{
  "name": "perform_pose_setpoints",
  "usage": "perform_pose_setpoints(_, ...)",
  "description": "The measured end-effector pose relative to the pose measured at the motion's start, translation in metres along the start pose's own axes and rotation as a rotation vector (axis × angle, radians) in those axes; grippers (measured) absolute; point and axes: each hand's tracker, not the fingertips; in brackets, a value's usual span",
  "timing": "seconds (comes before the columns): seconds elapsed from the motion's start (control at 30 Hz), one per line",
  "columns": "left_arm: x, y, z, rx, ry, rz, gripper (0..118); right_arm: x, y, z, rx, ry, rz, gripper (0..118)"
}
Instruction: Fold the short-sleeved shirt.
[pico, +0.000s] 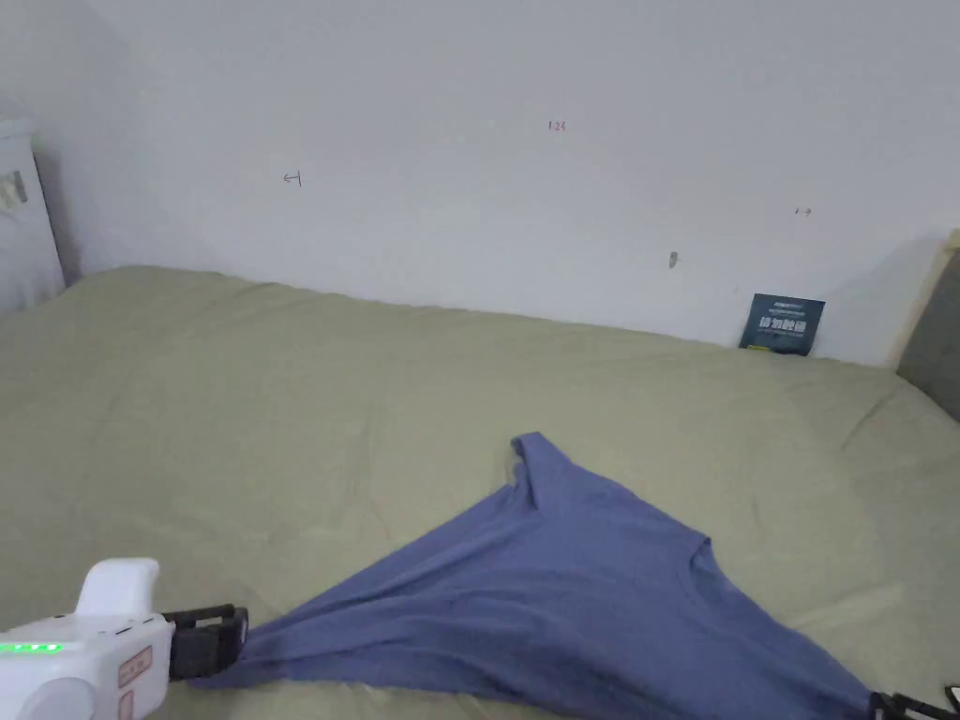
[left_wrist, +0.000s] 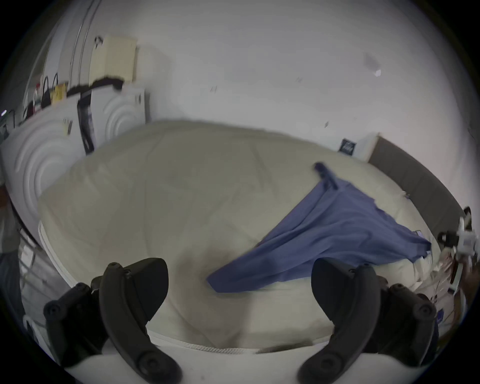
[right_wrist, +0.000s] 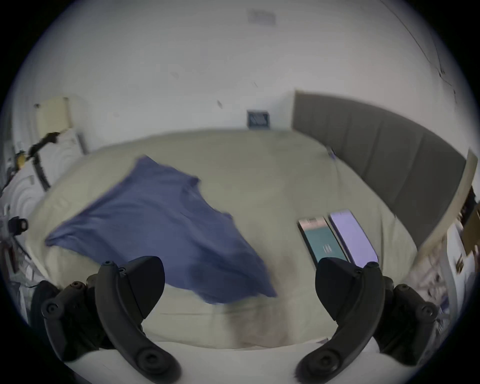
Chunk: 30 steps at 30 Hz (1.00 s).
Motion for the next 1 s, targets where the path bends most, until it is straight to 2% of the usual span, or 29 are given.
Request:
perform_pose_setpoints(0.1, 0.003, -0.006, 0.048, 0.065, -0.001, -0.074, 112, -0.042, 0.014, 0.062, 0.071, 0.129, 0.05, 115)
perform_pose_setpoints(0.13, 0.003, -0.011, 0.059, 0.056, 0.033, -0.076, 108, -0.055, 0.013, 0.076, 0.081, 0.157, 0.067, 106)
perform_pose_setpoints(0.17, 0.001, -0.018, 0.067, 0.049, 0.079, -0.087, 101, -0.067, 0.011, 0.088, 0.099, 0.188, 0.086, 86)
perform_pose_setpoints(0.2, -0.002, -0.025, 0.073, 0.045, 0.11, -0.086, 80, -0.073, 0.007, 0.091, 0.11, 0.207, 0.1, 52)
perform_pose_setpoints(0.23, -0.006, -0.032, 0.076, 0.033, 0.117, -0.078, 32, -0.085, 0.003, 0.098, 0.118, 0.216, 0.11, 6)
perform_pose_setpoints(0.27, -0.01, -0.039, 0.075, 0.016, 0.128, -0.079, 0, -0.096, 0.0, 0.101, 0.097, 0.221, 0.123, 2)
perform_pose_setpoints(0.33, -0.019, -0.049, 0.065, -0.063, 0.14, -0.083, 0, -0.113, -0.008, 0.097, 0.05, 0.242, 0.129, 2)
perform_pose_setpoints(0.4, -0.029, -0.053, 0.055, -0.07, 0.11, -0.046, 0, -0.122, -0.011, 0.091, -0.001, 0.34, 0.088, 2)
perform_pose_setpoints(0.53, -0.041, -0.051, 0.019, -0.106, 0.072, -0.071, 0, -0.141, -0.01, 0.085, -0.015, 0.315, 0.088, 2)
perform_pose_setpoints(0.57, -0.043, -0.048, 0.005, -0.109, 0.057, -0.077, 6, -0.143, -0.009, 0.082, -0.023, 0.314, 0.08, 2)
perform_pose_setpoints(0.6, -0.044, -0.045, -0.009, -0.125, 0.016, -0.079, 29, -0.144, -0.01, 0.08, -0.033, 0.315, 0.07, 2)
perform_pose_setpoints(0.63, -0.047, -0.041, -0.024, -0.142, -0.005, -0.089, 69, -0.145, -0.009, 0.077, -0.043, 0.312, 0.063, 2)
perform_pose_setpoints(0.67, -0.051, -0.04, -0.04, -0.155, -0.025, -0.092, 80, -0.147, -0.008, 0.073, -0.052, 0.305, 0.063, 2)
perform_pose_setpoints(0.77, -0.057, -0.033, -0.072, -0.132, 0.008, -0.088, 79, -0.152, -0.004, 0.071, -0.072, 0.282, 0.069, 2)
perform_pose_setpoints(0.9, -0.053, -0.033, -0.122, -0.183, -0.038, -0.138, 77, -0.155, 0.001, 0.063, -0.1, 0.25, 0.082, 2)
perform_pose_setpoints(0.93, -0.044, -0.034, -0.127, -0.211, -0.064, -0.151, 60, -0.154, 0.005, 0.059, -0.108, 0.247, 0.08, 2)
perform_pose_setpoints(0.97, -0.041, -0.037, -0.131, -0.232, -0.091, -0.165, 35, -0.154, 0.009, 0.057, -0.111, 0.247, 0.076, 2)
perform_pose_setpoints(1.0, -0.037, -0.04, -0.133, -0.251, -0.092, -0.174, 27, -0.155, 0.012, 0.055, -0.111, 0.244, 0.076, 2)
